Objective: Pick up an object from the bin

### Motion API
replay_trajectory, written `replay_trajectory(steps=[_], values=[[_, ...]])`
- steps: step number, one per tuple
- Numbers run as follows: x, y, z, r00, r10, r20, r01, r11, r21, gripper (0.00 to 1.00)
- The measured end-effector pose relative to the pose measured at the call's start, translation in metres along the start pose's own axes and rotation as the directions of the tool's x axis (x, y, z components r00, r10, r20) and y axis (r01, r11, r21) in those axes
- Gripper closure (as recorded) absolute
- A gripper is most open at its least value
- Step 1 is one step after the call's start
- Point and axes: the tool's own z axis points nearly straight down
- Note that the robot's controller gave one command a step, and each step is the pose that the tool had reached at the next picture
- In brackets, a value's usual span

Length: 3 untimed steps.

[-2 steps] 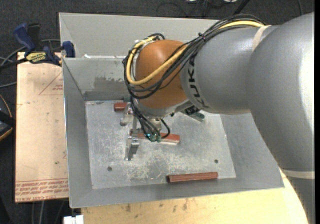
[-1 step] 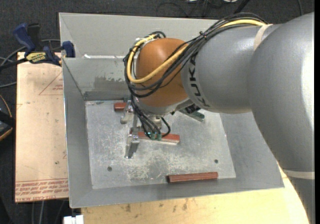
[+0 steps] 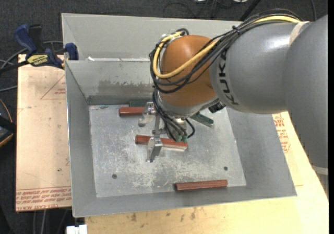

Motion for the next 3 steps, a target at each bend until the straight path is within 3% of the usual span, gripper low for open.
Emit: replay_trajectory(steps=[1,2,3], values=[[-0.035,-0.044,0.077,0.995,-0.096,0.018,0.096,0.995,-0.001,1.00],[-0.035,-0.044,0.077,0.995,-0.096,0.018,0.096,0.995,-0.002,1.00],[-0.041,-0.060,-0.088,0.994,-0.105,0.009,0.105,0.994,0.002,1.00]])
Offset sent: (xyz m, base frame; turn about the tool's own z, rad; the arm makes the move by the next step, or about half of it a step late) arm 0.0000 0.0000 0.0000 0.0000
